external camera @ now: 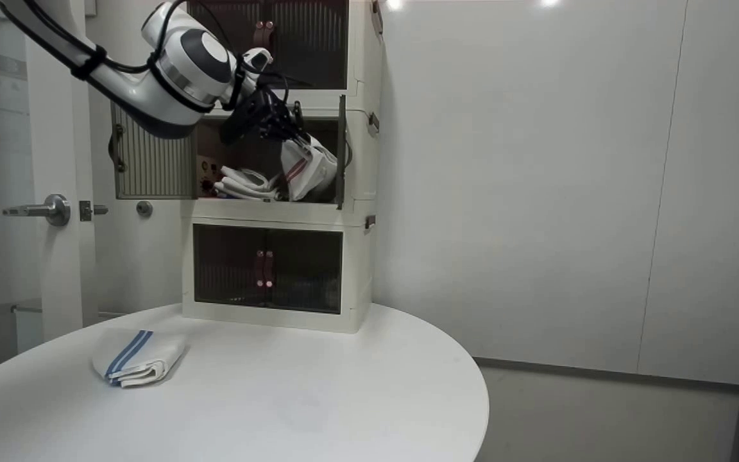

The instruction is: Put the towel in the middle cabinet

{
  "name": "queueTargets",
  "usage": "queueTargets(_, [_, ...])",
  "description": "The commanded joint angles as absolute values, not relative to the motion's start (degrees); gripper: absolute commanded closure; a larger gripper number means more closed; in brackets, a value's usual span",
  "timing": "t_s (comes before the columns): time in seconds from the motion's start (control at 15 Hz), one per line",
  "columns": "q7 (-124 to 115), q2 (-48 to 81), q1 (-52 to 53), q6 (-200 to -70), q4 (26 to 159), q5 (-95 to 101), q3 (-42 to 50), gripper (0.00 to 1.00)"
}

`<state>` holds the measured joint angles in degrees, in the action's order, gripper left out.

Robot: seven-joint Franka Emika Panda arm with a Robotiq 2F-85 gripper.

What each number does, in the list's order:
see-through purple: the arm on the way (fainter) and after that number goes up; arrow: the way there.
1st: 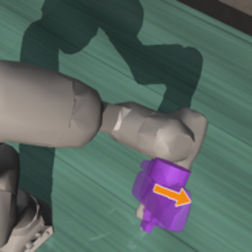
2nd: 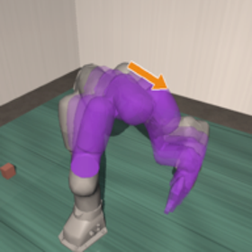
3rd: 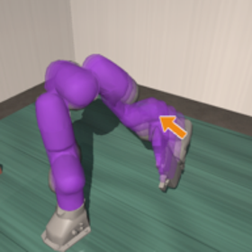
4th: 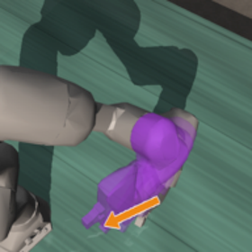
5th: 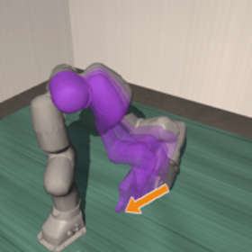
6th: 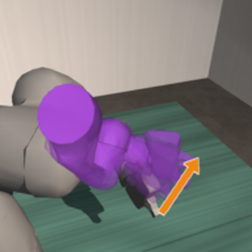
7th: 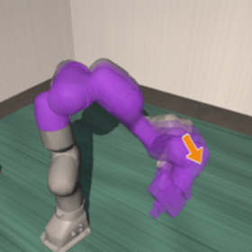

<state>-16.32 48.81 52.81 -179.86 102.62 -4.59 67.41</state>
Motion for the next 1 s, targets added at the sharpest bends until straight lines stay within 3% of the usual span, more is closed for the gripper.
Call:
queueTargets(0.0, [-18.6,51.6,50.1,-178.2,97.3,-6.4,66.9,0.92])
queueTargets(0.93, [-21.2,55.6,40.2,-177.0,86.9,-5.8,59.0,0.92])
